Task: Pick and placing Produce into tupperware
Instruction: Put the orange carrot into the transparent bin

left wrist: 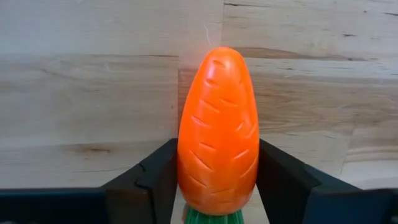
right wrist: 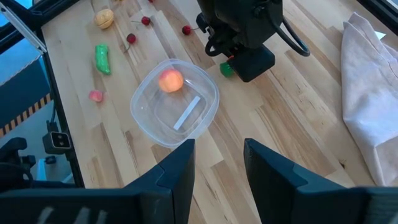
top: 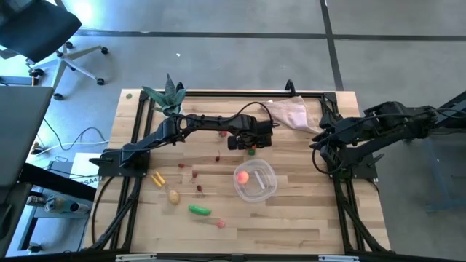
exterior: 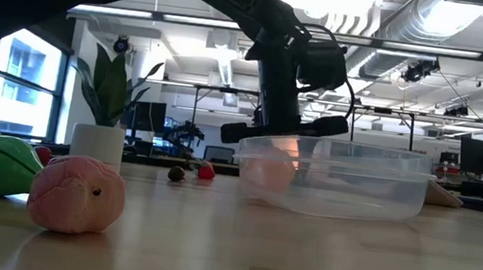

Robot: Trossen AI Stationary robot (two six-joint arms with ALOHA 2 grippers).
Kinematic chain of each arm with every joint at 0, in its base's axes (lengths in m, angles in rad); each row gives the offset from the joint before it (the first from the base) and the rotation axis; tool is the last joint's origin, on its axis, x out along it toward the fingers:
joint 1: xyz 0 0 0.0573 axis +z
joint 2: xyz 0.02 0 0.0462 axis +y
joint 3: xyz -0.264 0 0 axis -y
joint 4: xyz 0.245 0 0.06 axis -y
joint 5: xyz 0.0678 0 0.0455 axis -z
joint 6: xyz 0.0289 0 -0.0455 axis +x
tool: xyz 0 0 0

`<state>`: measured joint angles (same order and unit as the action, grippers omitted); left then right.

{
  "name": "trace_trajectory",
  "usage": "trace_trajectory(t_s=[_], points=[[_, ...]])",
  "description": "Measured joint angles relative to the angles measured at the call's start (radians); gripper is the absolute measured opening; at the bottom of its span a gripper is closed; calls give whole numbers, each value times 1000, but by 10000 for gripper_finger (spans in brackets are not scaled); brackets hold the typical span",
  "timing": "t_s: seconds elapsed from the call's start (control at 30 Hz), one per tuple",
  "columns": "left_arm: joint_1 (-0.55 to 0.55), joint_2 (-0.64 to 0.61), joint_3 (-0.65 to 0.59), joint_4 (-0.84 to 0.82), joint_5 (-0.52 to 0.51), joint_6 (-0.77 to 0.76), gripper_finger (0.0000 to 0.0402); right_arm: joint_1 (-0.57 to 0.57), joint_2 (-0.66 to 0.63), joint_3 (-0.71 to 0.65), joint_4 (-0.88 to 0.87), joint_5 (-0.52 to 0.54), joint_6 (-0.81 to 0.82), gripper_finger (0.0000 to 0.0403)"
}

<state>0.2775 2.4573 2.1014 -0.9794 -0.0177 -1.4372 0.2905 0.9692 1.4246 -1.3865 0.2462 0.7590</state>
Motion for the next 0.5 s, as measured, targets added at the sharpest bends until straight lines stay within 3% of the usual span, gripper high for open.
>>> trace_trajectory(t_s=[0.13, 0.37, 0.5], points=[[0, 0, 0, 0, 2, 0, 164, 0, 0, 0, 0, 0, 0, 130], [0, 0, 0, 1, 1, 13, 197, 0, 0, 0, 0, 0, 0, 130], [0, 0, 0, 0, 0, 16, 190, 0, 0, 0, 0, 0, 0, 130]])
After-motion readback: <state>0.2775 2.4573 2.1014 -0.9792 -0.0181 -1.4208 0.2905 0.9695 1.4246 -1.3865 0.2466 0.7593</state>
